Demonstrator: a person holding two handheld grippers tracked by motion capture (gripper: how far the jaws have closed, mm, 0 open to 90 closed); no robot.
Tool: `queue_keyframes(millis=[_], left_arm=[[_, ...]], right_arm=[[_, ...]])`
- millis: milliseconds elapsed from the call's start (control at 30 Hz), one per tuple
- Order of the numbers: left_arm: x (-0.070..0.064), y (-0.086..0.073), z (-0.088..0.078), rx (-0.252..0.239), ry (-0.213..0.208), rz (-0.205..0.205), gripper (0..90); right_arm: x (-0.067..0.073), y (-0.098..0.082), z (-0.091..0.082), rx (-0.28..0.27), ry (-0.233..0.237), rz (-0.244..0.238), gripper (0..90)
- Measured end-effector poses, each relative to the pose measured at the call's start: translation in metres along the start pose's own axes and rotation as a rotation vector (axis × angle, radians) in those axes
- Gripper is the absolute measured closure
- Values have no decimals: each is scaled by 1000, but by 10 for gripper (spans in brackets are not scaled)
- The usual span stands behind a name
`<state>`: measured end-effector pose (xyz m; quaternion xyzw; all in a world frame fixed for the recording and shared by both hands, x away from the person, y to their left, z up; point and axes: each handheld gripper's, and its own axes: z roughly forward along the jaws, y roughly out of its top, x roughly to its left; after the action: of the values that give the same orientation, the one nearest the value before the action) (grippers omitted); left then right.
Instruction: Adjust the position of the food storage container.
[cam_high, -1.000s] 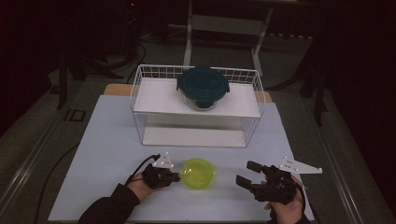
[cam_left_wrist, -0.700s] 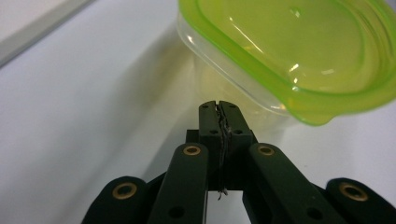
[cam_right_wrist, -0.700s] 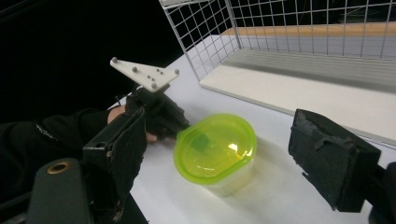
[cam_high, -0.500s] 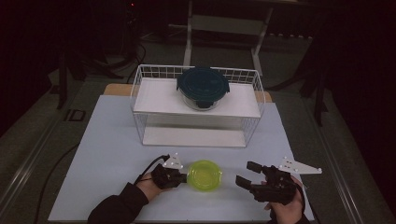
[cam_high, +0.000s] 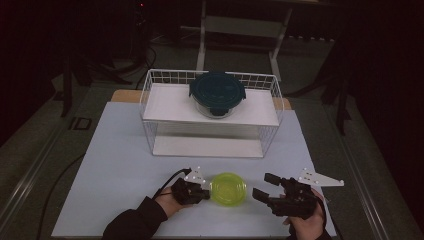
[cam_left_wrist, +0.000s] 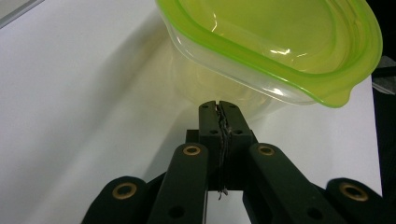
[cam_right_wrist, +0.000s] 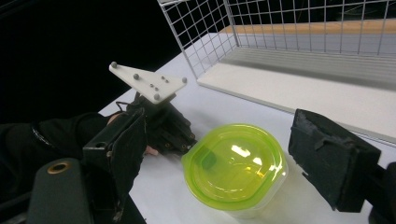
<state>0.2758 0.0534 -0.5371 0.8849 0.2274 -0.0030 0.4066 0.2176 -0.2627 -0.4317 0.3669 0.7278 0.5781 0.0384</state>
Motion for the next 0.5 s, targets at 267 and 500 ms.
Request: queue_keyframes(millis=[267,500], left_arm=[[3,-1,-14,-7,5,-33,817],[4,1,-43,-51,28,-95,557]], right_arm=[[0,0,0,7,-7,-6,217],[0,0,2,21,-25,-35,216]])
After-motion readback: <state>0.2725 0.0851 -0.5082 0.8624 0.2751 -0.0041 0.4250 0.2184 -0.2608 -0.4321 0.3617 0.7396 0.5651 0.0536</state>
